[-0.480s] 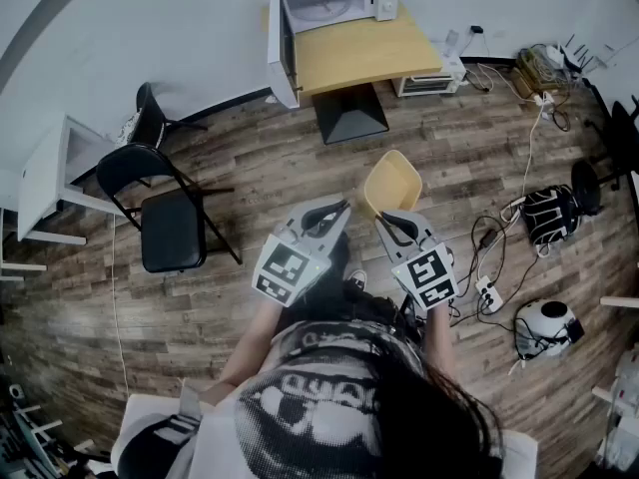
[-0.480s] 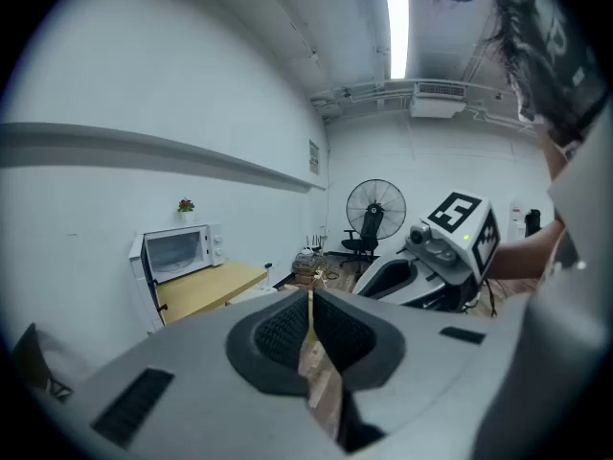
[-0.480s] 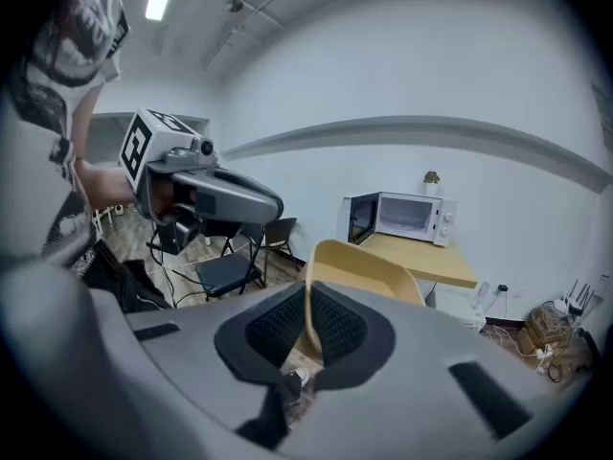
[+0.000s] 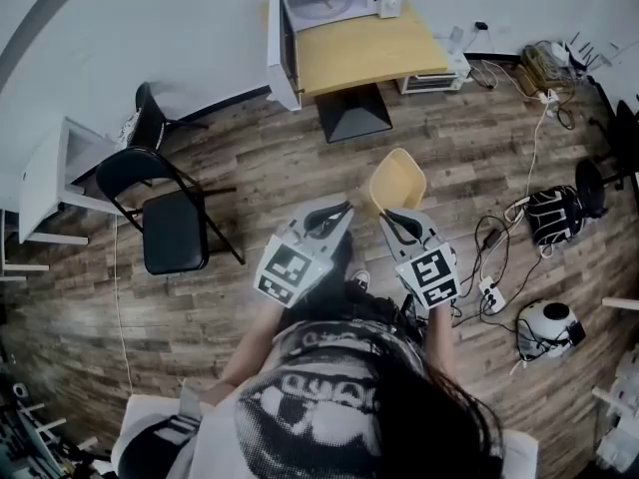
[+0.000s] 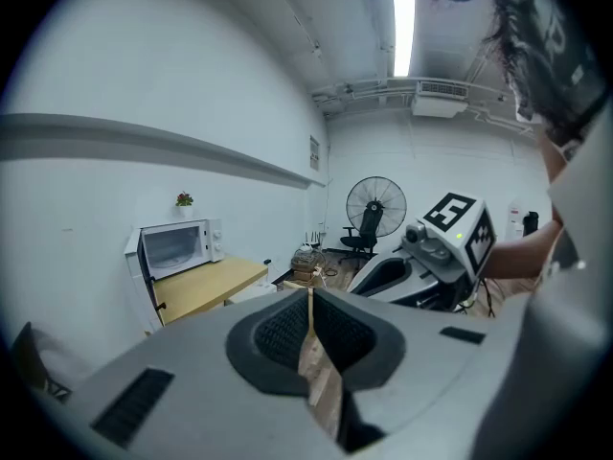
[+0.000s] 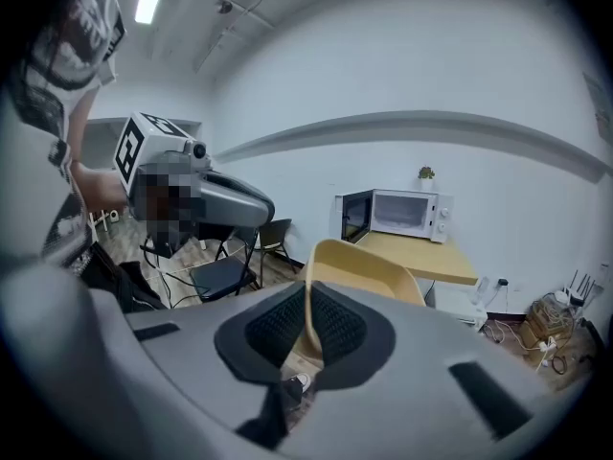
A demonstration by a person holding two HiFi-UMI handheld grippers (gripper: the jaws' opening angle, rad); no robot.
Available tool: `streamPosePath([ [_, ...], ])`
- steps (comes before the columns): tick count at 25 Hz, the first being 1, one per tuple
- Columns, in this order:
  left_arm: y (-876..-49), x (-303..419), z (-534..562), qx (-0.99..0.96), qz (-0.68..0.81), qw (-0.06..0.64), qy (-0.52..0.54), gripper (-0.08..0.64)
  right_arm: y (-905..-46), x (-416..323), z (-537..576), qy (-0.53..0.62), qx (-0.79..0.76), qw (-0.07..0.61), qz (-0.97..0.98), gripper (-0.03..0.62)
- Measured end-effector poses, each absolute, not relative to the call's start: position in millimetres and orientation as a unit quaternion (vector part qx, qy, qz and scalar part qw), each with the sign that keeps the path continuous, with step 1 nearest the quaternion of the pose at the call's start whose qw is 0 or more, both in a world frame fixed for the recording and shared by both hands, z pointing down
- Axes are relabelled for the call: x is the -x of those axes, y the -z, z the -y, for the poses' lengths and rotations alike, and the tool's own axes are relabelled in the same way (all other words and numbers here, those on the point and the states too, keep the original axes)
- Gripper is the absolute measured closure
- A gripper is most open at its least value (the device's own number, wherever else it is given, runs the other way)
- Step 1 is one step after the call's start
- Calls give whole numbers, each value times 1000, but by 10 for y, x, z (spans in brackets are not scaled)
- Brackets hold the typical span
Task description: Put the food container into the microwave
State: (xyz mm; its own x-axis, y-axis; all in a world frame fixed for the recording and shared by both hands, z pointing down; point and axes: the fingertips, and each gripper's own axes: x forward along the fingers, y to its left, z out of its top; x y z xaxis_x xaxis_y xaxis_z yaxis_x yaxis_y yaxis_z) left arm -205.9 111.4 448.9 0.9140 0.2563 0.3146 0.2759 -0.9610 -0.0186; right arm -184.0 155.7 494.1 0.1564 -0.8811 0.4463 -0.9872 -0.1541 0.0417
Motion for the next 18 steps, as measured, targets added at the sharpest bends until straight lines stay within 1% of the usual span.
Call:
streamPosePath([
  [8, -4503, 1683, -789, 977, 143, 27, 158, 548, -4990, 1505, -1217, -173, -739, 168, 630, 566],
  [18, -4387, 965, -68, 978, 146, 26, 147, 548, -4900, 804, -491, -172, -734, 180, 632, 565],
])
